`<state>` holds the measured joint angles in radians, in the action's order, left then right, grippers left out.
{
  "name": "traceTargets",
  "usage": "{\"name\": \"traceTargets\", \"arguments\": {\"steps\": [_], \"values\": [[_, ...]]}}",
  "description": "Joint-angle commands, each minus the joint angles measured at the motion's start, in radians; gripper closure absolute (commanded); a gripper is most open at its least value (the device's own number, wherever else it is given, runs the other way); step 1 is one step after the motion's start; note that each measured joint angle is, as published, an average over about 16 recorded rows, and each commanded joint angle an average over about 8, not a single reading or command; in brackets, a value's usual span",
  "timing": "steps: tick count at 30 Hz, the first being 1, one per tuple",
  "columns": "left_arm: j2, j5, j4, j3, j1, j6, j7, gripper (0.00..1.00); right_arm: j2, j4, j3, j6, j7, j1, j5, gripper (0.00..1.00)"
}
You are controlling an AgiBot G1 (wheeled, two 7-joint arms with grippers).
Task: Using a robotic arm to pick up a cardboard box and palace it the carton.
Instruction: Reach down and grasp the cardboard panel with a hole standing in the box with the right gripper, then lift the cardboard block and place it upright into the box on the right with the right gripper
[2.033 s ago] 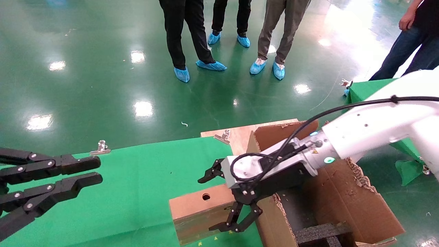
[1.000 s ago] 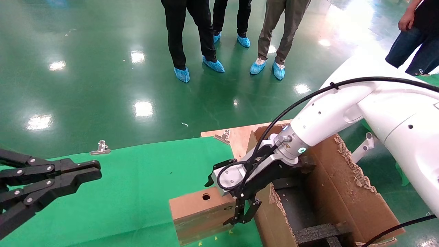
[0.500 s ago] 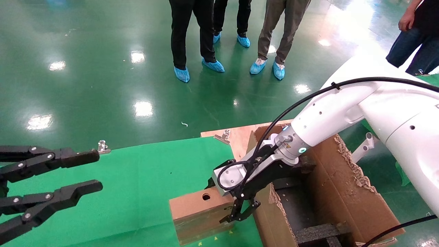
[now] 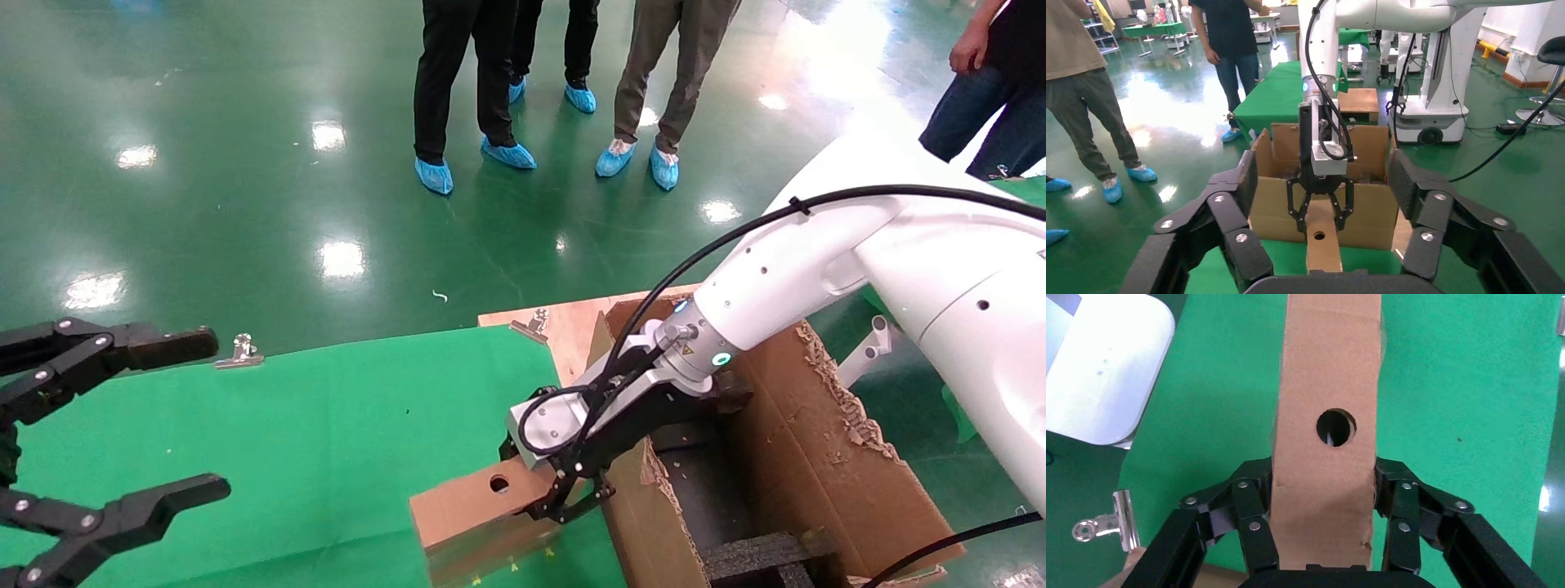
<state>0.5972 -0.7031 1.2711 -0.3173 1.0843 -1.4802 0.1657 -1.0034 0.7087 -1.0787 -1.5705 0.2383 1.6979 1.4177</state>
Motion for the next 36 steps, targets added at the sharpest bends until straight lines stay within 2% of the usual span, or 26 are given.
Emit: {"name": "traceTargets", "arguments": {"steps": [1, 14, 21, 29, 36], "values": [[0.000, 0.000, 0.000, 0.000, 0.000, 0.000, 0.000, 0.00, 0.000, 0.000, 0.000, -0.001, 0.000, 0.000, 0.000, 1.00], [0.000, 0.000, 0.000, 0.000, 0.000, 0.000, 0.000, 0.00, 0.015, -0.034, 0.010, 0.009, -0.025, 0.027, -0.033, 1.00], [0.000, 0.000, 0.000, 0.000, 0.000, 0.000, 0.000, 0.00, 0.033, -0.117, 0.028, -0.001, -0.031, 0.159, -0.052, 1.00], [0.000, 0.000, 0.000, -0.001, 0.000, 0.000, 0.000, 0.00, 0.049, -0.225, 0.019, -0.014, 0.012, 0.343, -0.065, 1.00], [0.000, 0.000, 0.000, -0.001, 0.000, 0.000, 0.000, 0.00, 0.062, -0.297, -0.010, -0.019, 0.039, 0.431, -0.099, 1.00]]}}
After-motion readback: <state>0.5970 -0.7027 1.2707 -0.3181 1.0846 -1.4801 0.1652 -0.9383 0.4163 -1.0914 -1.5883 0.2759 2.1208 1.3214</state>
